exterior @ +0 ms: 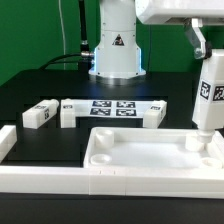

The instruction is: Assemble desk

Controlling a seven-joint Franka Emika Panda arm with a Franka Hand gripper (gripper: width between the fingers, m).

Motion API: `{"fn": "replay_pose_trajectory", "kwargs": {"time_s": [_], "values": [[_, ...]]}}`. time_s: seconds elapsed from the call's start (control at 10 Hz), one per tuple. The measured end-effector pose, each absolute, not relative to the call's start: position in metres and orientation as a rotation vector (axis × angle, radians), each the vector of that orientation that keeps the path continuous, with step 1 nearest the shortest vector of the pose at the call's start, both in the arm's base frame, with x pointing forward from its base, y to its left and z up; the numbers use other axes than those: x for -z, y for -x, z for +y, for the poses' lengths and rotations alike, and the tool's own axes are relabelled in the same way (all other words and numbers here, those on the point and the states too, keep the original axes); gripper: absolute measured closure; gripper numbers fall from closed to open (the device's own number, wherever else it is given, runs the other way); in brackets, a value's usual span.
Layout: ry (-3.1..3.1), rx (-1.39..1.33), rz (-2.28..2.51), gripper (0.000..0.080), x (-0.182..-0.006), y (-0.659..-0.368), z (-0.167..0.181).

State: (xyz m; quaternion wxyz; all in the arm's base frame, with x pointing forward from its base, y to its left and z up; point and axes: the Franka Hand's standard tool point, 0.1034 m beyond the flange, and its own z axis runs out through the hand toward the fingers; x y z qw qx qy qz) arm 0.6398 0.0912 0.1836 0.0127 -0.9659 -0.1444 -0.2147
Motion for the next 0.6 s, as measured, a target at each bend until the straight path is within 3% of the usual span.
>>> {"fn": "replay_pose_trajectory", "kwargs": {"time_s": [0.6], "values": [[3.007,0.620,-0.473,0.0509,-0.159,-0.635,0.103]]}}
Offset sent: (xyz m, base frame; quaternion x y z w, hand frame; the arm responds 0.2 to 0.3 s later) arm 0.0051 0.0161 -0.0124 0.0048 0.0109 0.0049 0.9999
